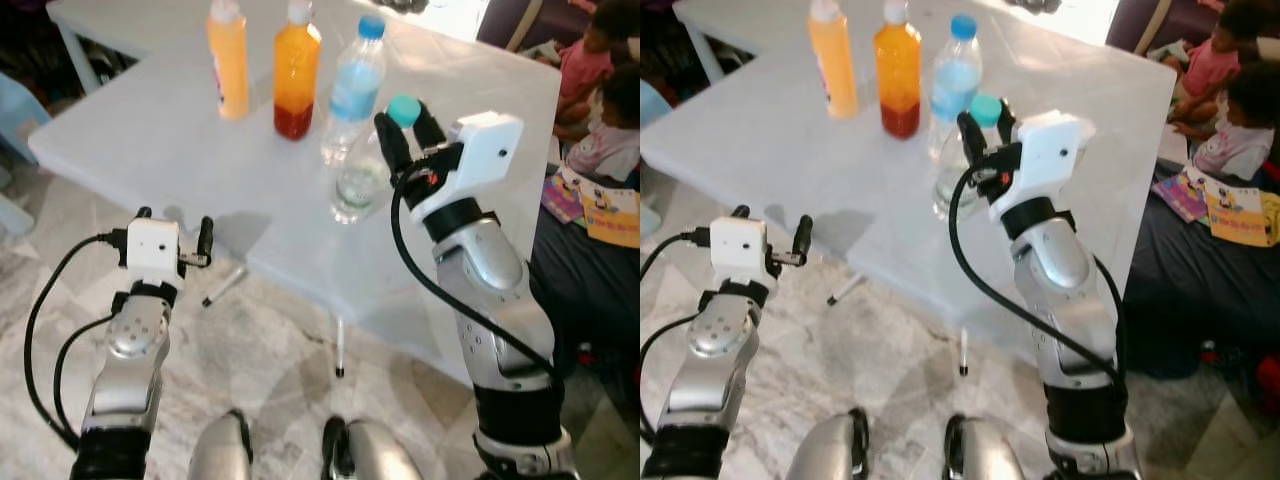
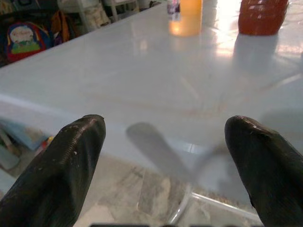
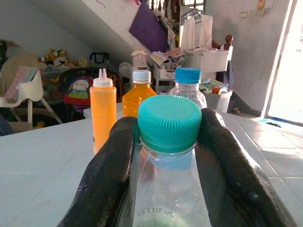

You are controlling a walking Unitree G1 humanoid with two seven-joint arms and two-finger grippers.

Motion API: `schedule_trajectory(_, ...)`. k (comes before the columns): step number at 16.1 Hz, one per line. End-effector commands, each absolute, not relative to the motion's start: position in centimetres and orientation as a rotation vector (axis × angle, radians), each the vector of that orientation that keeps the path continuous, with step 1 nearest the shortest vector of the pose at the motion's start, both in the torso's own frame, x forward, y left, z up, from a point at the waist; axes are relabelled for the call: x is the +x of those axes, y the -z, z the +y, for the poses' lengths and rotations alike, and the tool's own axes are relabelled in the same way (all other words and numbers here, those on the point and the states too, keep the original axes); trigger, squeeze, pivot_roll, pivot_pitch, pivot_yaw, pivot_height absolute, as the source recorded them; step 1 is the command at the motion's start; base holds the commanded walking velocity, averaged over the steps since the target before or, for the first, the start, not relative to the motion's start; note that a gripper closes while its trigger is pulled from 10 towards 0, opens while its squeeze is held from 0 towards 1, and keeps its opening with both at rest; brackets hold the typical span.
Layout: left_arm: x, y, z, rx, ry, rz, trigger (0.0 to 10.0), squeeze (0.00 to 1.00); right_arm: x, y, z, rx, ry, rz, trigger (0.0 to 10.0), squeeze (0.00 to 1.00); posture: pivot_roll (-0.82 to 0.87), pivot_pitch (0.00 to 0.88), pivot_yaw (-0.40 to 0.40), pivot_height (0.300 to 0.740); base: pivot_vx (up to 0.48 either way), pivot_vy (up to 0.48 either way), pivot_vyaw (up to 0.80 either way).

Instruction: Restocking fridge

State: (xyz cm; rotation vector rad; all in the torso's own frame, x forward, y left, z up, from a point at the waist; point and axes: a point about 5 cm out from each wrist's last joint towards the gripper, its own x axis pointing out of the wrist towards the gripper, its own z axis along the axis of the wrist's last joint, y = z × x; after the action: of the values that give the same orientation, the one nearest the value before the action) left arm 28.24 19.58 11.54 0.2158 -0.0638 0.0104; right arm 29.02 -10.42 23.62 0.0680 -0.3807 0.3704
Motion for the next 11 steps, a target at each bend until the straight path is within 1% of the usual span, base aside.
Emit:
schedule_trajectory(1,27.90,-10.94,19.71,0.233,-0.010,-0.046,10.0,0.00,29.02,-23.25,-10.14,0.052,-0.381,-0.370,10.0,0.00,0.05,0.088,-0.072,0.740,-0.270,0.000,0.00)
schedule_trajectory(5,28.39,-11.07,19.57,0.230,-0.013,-0.055,10.0,0.00,29.38,-24.00,-9.76,0.025,-0.384,-0.417,10.0,0.00,0.05,0.075,-0.076,0.740,-0.291,0.000,0.00)
schedule_trajectory(11,28.52,-10.98,19.47,0.232,-0.012,-0.057,10.0,0.00,29.76,-23.89,-10.03,0.011,-0.363,-0.423,10.0,0.00,0.05,0.073,-0.076,0.740,-0.308,0.000,0.00)
